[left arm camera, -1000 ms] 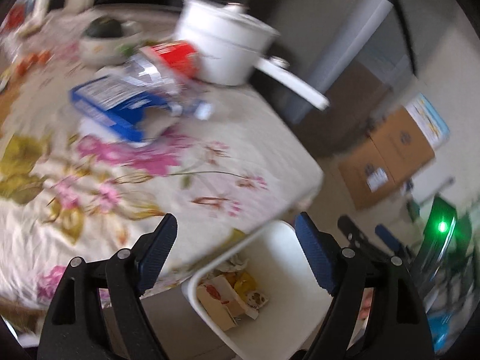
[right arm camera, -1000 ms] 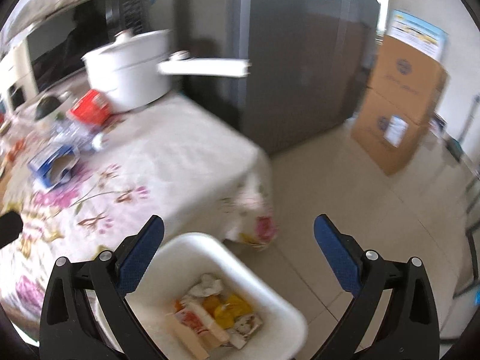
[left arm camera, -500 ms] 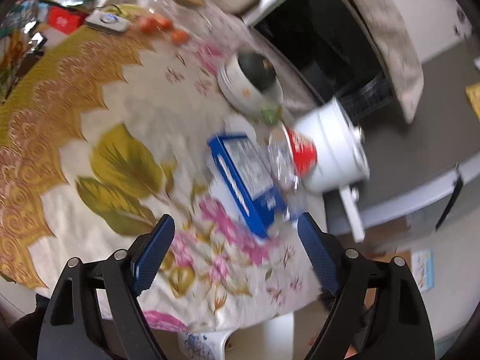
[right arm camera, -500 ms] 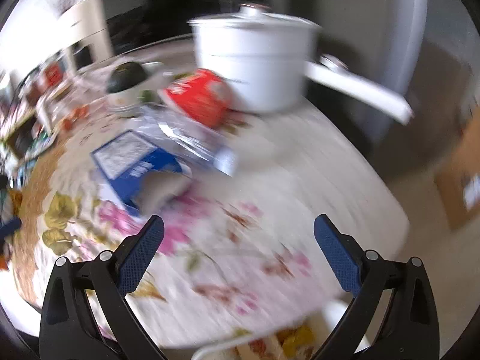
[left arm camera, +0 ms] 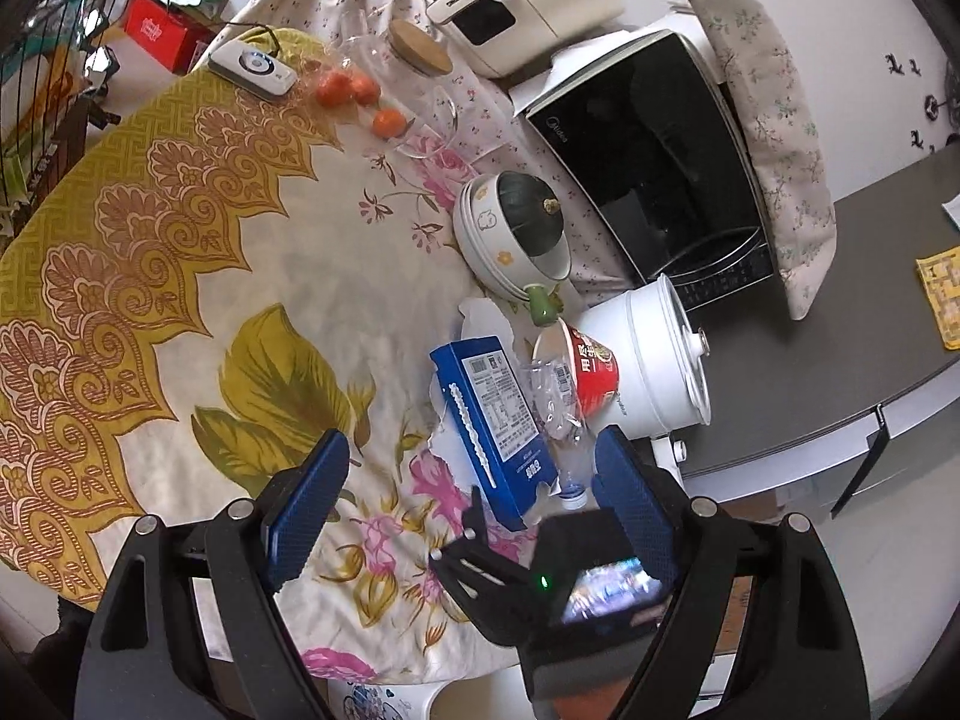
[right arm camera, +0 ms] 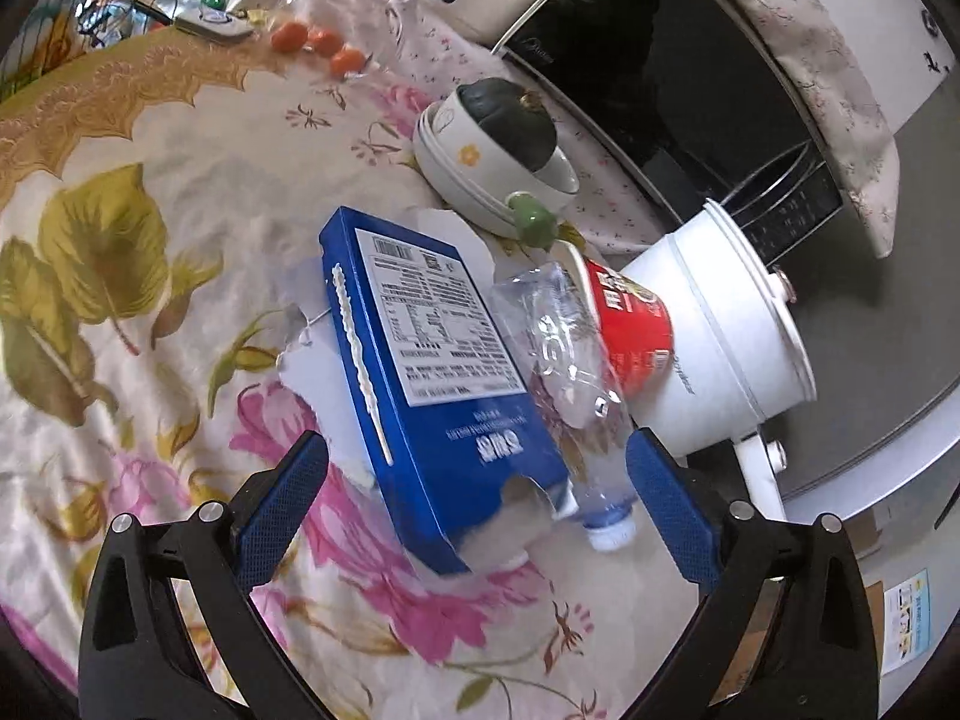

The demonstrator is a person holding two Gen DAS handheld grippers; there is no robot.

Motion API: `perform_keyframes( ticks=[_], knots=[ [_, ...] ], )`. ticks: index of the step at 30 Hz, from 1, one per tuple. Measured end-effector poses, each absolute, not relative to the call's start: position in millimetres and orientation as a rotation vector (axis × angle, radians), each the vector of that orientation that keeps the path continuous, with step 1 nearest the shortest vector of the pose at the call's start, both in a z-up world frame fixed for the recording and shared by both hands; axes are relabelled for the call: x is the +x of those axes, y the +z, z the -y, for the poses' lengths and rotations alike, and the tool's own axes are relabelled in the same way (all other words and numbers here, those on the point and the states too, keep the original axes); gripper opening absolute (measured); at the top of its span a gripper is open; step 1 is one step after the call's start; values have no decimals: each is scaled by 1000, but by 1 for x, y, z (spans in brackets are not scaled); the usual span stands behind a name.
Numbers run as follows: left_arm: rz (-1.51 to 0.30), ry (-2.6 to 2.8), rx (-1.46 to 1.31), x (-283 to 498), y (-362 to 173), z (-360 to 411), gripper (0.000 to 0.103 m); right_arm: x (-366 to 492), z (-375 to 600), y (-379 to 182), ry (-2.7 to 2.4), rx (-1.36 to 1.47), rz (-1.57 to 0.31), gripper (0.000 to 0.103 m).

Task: Collect trash
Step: 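Move both tools back over the table toward the blue box, then grasp the blue box by its edge with the left tool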

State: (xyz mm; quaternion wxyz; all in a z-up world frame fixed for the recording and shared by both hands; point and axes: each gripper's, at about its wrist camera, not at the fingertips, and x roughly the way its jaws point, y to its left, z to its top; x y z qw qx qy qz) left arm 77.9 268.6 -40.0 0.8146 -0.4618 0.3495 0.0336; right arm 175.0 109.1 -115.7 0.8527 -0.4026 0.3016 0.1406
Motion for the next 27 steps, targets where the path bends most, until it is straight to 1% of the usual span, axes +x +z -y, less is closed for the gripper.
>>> perform_keyframes(
  ticks=[3, 8, 9, 10, 12, 13, 14, 16, 17, 18, 27],
  knots=[
    [-746, 65, -987, 77, -41, -269, 82, 185, -109, -122, 287, -856, -660, 87],
    [-758, 47, -1003, 79, -44, -268, 82, 193, -118, -143, 357, -910, -725, 86],
    [-757, 46, -1004, 79, -44, -268, 82, 194, -119, -145, 380, -905, -746, 73],
    [-755, 47, -1003, 78, -44, -268, 82, 195, -119, -146, 394, -900, -759, 66],
    [-747, 48, -998, 77, -42, -269, 82, 191, -121, -143, 378, -901, -722, 46],
    [-742, 50, -996, 77, -41, -269, 82, 190, -121, -140, 379, -894, -711, 44],
    [-740, 50, -996, 77, -41, -270, 82, 187, -122, -139, 382, -887, -707, 36],
    [-738, 46, -999, 76, -41, -270, 82, 183, -121, -131, 386, -862, -689, 27],
    [-738, 42, -1000, 76, -41, -270, 82, 182, -120, -129, 394, -844, -695, 5],
    [-737, 37, -999, 76, -41, -270, 82, 180, -118, -125, 394, -820, -697, 0],
    [-728, 23, -1000, 75, -38, -269, 82, 164, -93, -90, 414, -643, -680, 0]
  ],
)
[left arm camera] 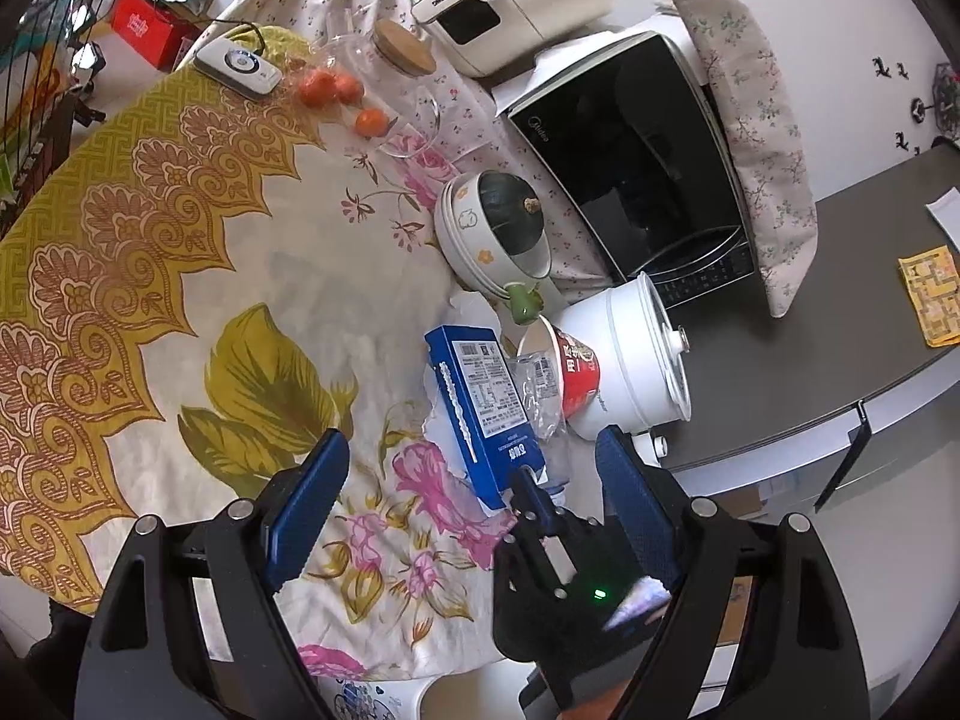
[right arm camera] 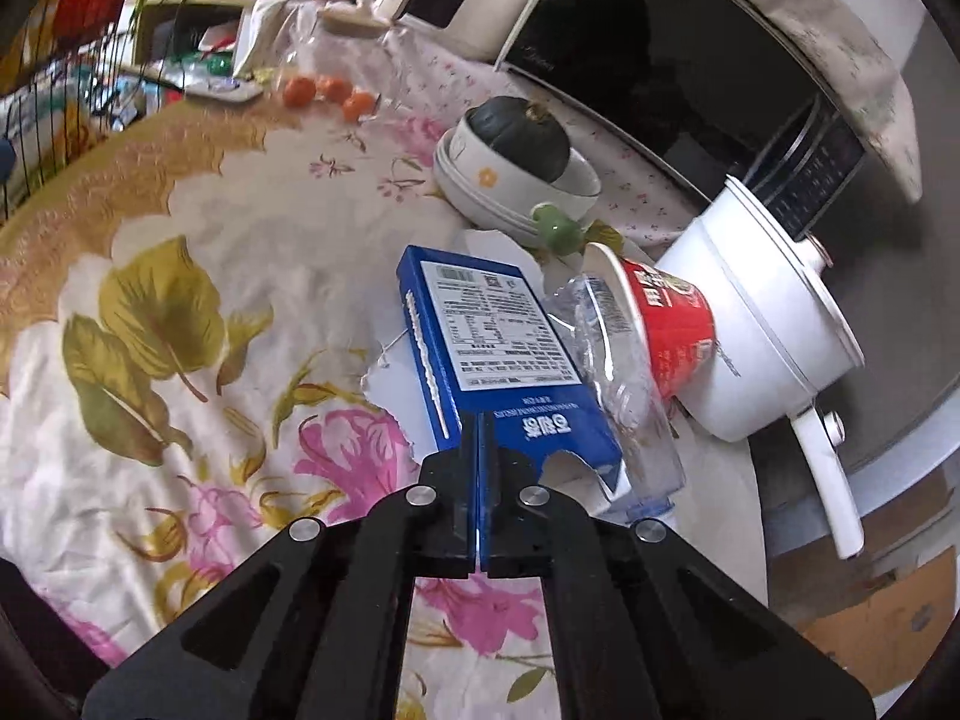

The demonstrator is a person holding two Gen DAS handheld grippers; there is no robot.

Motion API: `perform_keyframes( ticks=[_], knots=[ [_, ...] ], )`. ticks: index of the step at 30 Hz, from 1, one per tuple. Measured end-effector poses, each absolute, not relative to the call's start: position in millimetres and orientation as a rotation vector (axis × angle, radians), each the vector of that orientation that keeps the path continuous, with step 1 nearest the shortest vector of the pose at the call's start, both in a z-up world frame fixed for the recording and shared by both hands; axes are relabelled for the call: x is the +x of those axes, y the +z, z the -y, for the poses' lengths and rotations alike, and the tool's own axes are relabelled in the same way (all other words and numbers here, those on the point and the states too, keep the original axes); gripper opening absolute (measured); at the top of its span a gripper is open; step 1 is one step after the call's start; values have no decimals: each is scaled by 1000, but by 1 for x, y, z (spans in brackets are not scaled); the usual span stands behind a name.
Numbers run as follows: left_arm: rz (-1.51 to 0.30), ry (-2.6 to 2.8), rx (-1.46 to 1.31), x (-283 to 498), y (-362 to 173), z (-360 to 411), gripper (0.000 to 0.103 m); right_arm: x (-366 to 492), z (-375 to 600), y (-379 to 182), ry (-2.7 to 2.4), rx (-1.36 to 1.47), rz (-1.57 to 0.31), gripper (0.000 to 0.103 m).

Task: Collect trash
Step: 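Grasp the blue box by its edge with the left tool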

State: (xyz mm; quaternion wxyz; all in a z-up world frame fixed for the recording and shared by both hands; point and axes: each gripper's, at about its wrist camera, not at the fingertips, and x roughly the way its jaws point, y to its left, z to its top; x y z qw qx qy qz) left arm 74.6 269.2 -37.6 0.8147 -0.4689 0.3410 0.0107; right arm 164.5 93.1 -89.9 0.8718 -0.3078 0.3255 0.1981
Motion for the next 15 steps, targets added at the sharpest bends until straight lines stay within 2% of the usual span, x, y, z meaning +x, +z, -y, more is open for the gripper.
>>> perform_keyframes(
  ticks=[5, 7, 8, 9, 11, 15],
  knots=[
    [-742, 14, -979, 78, -36, -268, 82, 176, -65, -76, 397, -496, -731, 2],
    [-801, -20, -936, 90, -41, -258, 82, 175, -42, -66, 387, -364, -752, 26],
    [-827, -37, -934, 95, -46, -253, 82, 172, -29, -63, 379, -304, -754, 46],
    [-860, -57, -955, 100, -55, -248, 82, 166, -13, -60, 366, -241, -755, 55],
    [-924, -123, -1068, 111, -81, -237, 82, 154, 8, -59, 357, -184, -775, 57],
    [-992, -267, -1305, 140, -129, -210, 82, 124, 45, -61, 326, -116, -773, 77]
  ],
)
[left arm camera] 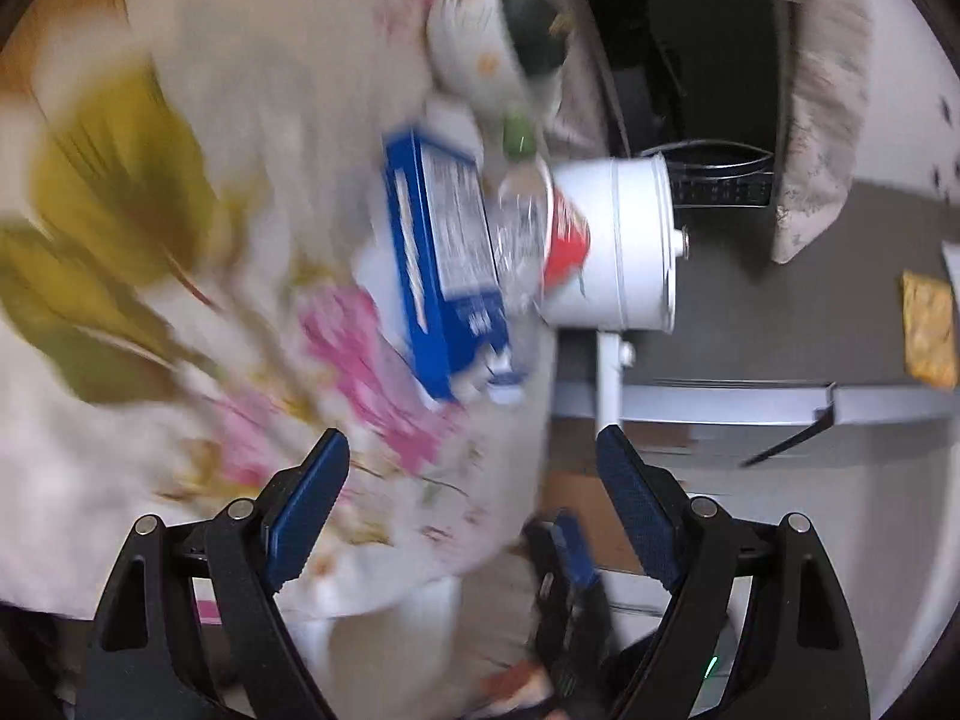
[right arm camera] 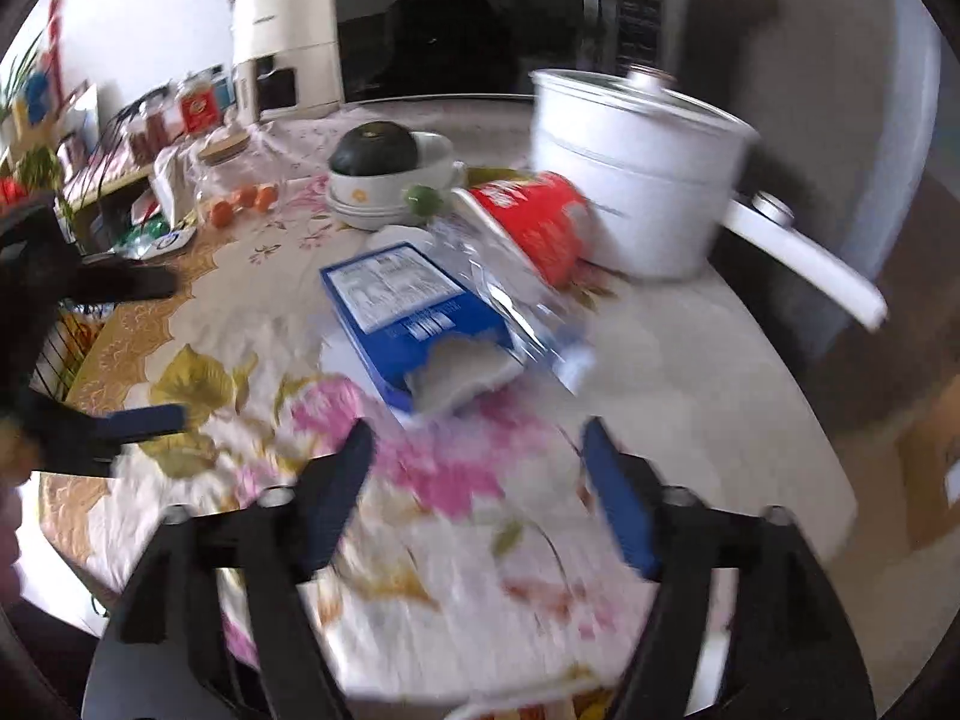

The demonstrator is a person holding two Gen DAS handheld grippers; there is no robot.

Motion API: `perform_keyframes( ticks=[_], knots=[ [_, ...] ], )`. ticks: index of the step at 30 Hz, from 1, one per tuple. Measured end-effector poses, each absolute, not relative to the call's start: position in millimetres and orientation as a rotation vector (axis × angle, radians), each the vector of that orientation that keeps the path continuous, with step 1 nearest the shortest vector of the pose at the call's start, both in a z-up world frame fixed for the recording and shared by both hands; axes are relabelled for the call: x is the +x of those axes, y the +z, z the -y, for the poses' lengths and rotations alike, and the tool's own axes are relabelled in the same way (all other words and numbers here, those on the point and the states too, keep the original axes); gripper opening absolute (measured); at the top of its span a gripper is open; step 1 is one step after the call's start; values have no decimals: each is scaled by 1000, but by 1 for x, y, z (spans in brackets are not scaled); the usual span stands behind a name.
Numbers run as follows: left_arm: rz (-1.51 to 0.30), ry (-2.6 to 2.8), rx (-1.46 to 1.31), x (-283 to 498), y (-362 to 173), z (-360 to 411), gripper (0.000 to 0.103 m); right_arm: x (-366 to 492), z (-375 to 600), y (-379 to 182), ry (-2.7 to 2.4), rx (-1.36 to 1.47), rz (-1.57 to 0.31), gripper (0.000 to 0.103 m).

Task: Collect trash
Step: 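Grasp the blue box by its edge with the left tool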

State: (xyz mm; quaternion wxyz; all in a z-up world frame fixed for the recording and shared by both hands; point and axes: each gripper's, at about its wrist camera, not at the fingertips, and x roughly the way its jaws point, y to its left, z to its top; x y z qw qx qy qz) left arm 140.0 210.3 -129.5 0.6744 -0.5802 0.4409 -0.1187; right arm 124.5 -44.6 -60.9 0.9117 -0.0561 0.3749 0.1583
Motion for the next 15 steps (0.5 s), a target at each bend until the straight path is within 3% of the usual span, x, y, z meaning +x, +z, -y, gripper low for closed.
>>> perform_keyframes(
  ticks=[5, 15],
  knots=[
    [-974, -288, -1444, 165, -168, -182, 82, 105, 100, -65, 293, 64, -769, 87],
    [-876, -295, -1565, 190, -201, -174, 74, 117, 161, -87, 245, 265, -842, 88]
  ],
)
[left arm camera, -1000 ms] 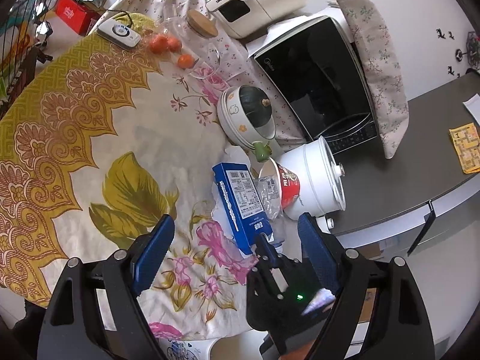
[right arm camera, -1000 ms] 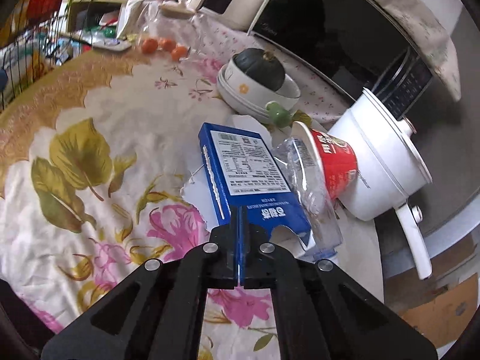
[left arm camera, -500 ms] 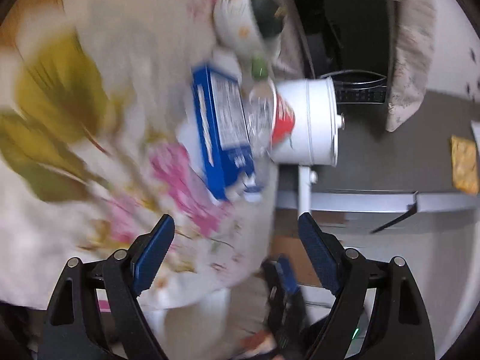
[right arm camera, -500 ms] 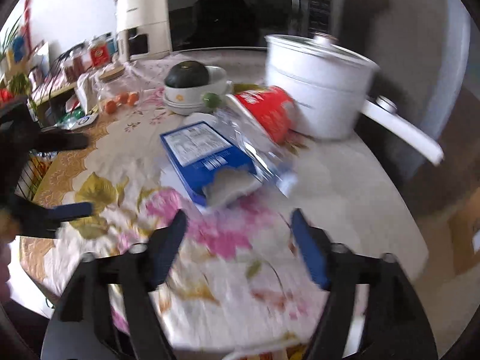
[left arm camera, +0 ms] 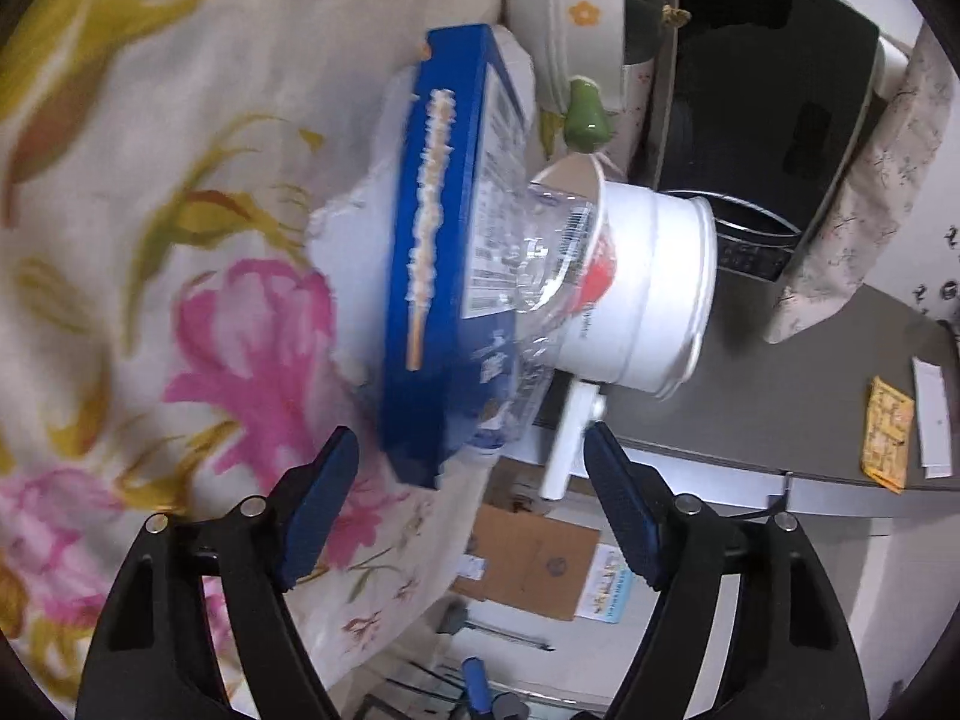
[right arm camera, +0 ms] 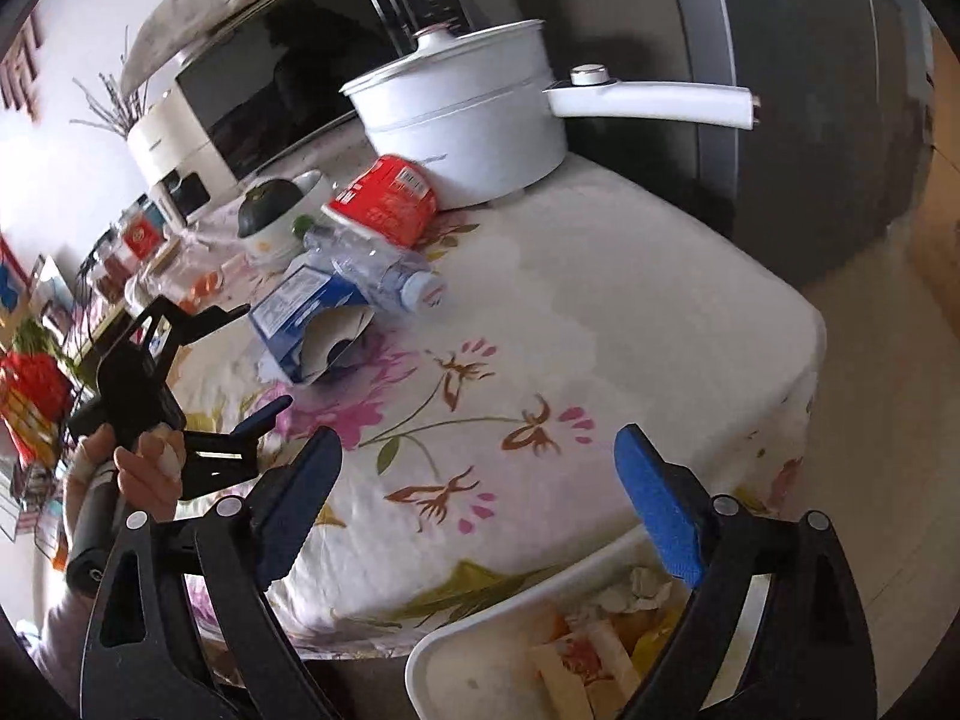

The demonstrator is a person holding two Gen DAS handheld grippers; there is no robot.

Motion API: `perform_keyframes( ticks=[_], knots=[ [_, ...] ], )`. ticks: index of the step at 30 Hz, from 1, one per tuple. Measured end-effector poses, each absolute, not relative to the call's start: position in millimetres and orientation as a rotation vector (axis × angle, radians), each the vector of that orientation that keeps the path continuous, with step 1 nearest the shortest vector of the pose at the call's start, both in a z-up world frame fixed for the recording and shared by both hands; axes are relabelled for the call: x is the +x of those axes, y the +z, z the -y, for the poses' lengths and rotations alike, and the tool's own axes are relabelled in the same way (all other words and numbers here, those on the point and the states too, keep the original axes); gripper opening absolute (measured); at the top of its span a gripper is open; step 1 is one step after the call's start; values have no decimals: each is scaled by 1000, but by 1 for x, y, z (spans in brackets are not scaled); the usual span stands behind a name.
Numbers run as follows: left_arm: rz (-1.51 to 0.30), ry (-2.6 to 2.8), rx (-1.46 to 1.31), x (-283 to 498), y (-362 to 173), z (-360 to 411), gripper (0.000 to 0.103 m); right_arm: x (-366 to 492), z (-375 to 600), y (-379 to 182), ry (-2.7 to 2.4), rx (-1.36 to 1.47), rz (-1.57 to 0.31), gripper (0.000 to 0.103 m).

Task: Collect trash
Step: 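Grasp the blue box by its edge with the left tool, then grasp the clear plastic bottle with the right tool while the left tool holds the blue box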

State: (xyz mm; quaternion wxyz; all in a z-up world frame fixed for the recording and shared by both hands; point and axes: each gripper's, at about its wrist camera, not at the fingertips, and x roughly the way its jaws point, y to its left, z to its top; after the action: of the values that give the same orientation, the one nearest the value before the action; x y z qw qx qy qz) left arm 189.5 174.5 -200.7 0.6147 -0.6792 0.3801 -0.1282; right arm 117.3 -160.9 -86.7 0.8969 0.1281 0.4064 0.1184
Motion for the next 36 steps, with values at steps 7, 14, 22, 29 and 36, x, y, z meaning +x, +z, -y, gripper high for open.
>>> perform_keyframes(
  ticks=[7, 14, 22, 29, 36],
  knots=[
    [-872, -298, -1561, 197, -203, -171, 68, 118, 166, -91, 257, 290, -878, 88],
    [-860, -313, -1574, 211, -206, -166, 68, 118, 169, -96, 250, 305, -896, 89],
    [-869, -265, -1541, 212, -207, -165, 25, 119, 169, -95, 250, 294, -897, 89],
    [-800, -242, -1406, 201, -167, -174, 23, 119, 163, -91, 268, 275, -886, 89],
    [-741, -216, -1282, 181, -126, -193, 23, 125, 147, -93, 291, 228, -895, 92]
  ],
)
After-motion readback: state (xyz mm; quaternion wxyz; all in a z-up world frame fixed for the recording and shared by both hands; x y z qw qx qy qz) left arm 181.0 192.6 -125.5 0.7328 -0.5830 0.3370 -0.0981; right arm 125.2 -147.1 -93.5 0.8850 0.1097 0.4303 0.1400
